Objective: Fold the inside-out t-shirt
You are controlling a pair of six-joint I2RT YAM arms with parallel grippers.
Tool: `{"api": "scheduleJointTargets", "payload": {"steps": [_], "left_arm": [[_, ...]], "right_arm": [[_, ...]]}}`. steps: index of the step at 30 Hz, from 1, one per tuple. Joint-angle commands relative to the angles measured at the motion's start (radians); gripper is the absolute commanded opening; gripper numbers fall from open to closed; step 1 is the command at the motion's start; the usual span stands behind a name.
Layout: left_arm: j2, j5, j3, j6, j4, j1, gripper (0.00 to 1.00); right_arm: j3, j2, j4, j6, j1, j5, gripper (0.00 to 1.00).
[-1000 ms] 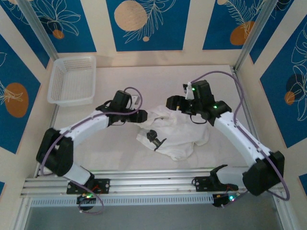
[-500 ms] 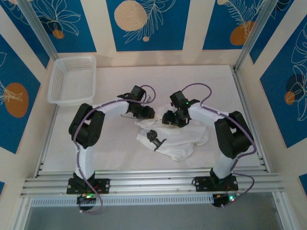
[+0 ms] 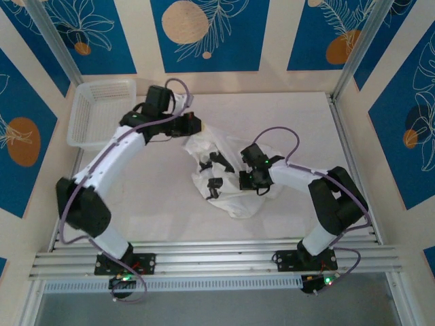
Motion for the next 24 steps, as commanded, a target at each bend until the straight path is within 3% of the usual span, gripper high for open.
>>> {"api": "scheduleJointTargets", "payload": {"steps": [1, 4, 8, 10, 13, 16, 20, 24], "left_arm": [[-0.04, 0.08, 0.034, -0.048, -0.029, 0.013, 0.0], [-0.044, 0.117, 0.015, -0.095, -0.022, 0.01, 0.0], [-0.052, 0.113, 0.001, -0.142, -0.019, 0.008, 0.0], [-0.059, 0.104, -0.003, -0.191, -0.009, 0.005, 0.0], [-0.064, 0.077, -0.004, -0.313, 0.005, 0.003, 0.0], [-0.063, 0.073, 0.007, -0.378, 0.028, -0.011, 0.0], [-0.058, 0.032, 0.044, -0.411, -0.014, -0.026, 0.0], [-0.063, 0.054, 0.051, -0.432, -0.01, -0.028, 0.0]], "right_arm": [[-0.031, -0.087, -0.037, -0.013, 0.04, 0.089, 0.0], [-0.004, -0.22, -0.027, -0.041, 0.079, 0.12, 0.1], [-0.004, -0.406, 0.095, -0.138, 0.134, 0.159, 0.45], [-0.017, -0.468, 0.204, -0.174, 0.162, 0.126, 0.54], [-0.044, -0.487, 0.43, -0.278, 0.227, 0.028, 0.63], [-0.042, -0.422, 0.655, -0.479, 0.296, 0.069, 0.7], [0.016, -0.292, 0.868, -0.708, 0.321, 0.087, 0.72], [0.123, -0.166, 0.945, -0.82, 0.319, 0.264, 0.71]]}}
